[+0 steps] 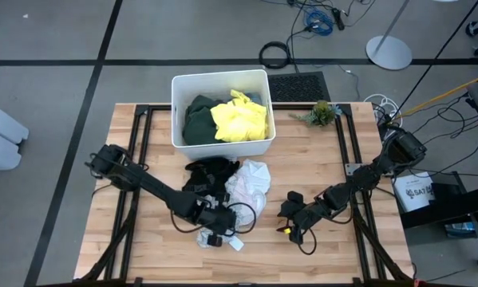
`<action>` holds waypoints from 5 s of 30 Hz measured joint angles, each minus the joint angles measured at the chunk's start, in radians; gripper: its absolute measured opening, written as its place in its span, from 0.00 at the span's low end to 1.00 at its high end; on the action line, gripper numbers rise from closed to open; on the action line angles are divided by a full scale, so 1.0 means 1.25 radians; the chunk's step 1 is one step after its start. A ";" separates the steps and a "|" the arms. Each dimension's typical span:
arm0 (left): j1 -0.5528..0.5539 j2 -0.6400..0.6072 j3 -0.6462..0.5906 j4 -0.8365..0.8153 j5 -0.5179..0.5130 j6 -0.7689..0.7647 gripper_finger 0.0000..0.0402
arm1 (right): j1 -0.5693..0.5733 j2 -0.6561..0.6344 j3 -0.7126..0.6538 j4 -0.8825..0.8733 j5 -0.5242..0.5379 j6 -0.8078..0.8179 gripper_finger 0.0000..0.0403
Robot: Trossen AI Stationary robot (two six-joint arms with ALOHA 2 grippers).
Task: Fold laundry
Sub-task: Fold the black underwear
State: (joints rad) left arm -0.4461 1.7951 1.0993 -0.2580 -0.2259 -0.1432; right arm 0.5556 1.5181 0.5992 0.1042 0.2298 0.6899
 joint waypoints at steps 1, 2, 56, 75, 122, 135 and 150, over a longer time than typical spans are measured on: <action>0.000 -0.007 0.010 -0.007 -0.017 -0.001 0.21 | 0.000 0.000 0.000 0.000 0.000 -0.001 0.64; 0.000 -0.017 0.023 -0.027 -0.040 -0.007 0.21 | 0.000 0.000 0.000 -0.001 0.000 -0.001 0.64; 0.342 0.016 0.053 -0.246 -0.024 -0.103 0.42 | 0.002 -0.001 0.001 -0.005 0.000 -0.013 0.64; 0.303 -0.117 0.257 -0.506 -0.073 -0.104 0.03 | 0.002 -0.001 0.001 -0.008 -0.004 -0.004 0.64; 0.082 -0.498 0.464 -0.790 0.015 -0.214 0.03 | -0.244 0.310 0.460 -0.822 0.095 -0.072 0.10; 0.082 -0.498 0.464 -0.789 0.013 -0.209 0.03 | -0.370 0.060 0.338 -1.116 0.081 0.188 0.04; 0.056 -0.484 0.464 -0.787 0.010 -0.216 0.03 | -0.697 0.012 0.229 -0.904 0.106 -0.031 0.18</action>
State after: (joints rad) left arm -0.3763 1.1899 1.6791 -1.2423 -0.2138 -0.4129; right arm -0.3162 1.5333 0.8857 -1.0252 0.3625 0.6514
